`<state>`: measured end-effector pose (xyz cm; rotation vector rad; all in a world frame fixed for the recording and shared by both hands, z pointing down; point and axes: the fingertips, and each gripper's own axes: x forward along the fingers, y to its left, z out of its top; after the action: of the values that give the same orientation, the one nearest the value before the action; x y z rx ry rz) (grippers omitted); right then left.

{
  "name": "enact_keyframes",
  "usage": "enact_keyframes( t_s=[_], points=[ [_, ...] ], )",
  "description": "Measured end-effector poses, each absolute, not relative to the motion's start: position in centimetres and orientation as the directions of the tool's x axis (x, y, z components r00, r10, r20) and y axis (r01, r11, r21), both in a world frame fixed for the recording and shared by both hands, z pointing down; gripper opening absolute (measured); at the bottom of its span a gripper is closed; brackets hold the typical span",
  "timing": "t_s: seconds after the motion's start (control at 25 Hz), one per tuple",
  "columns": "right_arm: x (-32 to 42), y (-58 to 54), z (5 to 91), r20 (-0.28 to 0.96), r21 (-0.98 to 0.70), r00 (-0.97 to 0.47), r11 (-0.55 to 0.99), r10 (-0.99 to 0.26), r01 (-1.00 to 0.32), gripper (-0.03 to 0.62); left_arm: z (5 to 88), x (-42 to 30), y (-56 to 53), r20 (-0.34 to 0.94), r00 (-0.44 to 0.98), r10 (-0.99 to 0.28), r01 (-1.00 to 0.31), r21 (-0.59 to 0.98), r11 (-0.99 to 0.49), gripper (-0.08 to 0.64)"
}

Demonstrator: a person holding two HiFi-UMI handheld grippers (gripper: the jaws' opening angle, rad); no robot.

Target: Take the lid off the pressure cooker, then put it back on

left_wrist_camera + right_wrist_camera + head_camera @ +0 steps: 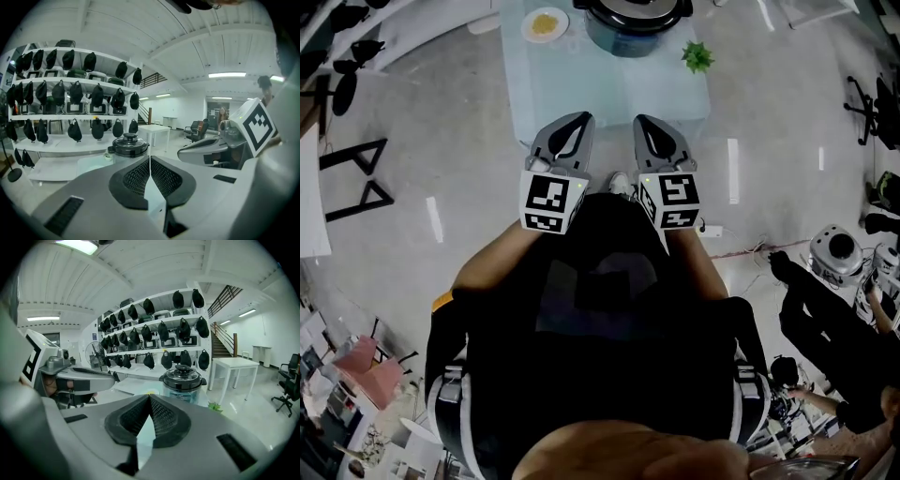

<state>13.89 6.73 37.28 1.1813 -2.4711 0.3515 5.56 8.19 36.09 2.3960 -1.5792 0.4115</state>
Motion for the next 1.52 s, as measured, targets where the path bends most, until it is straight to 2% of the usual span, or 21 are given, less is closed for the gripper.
enact_keyframes(
  t_s=[0.36, 0.92, 1.52],
  points=[
    [16.7, 9.6, 38.0, 0.421, -0.062, -0.628, 0.670, -0.654, -0.740, 0.018, 37.7, 8.0, 12.1, 0.369, 0.284, -0.885, -0.957, 0.047, -0.287, 0.014],
    [20.3, 11.6, 39.2, 0.432, -0.060, -0.642, 0.691, -0.633, -0.721, 0.015, 38.1, 12.8, 13.3, 0.353, 0.286, -0.891, -0.955, 0.030, -0.295, 0.012],
    [21.4, 11.9, 39.0, 0.425, -0.056, -0.644, 0.692, -0.636, -0.720, 0.015, 37.4, 14.4, 13.2, 0.344, 0.299, -0.890, -0.949, 0.013, -0.314, 0.012]
  ],
)
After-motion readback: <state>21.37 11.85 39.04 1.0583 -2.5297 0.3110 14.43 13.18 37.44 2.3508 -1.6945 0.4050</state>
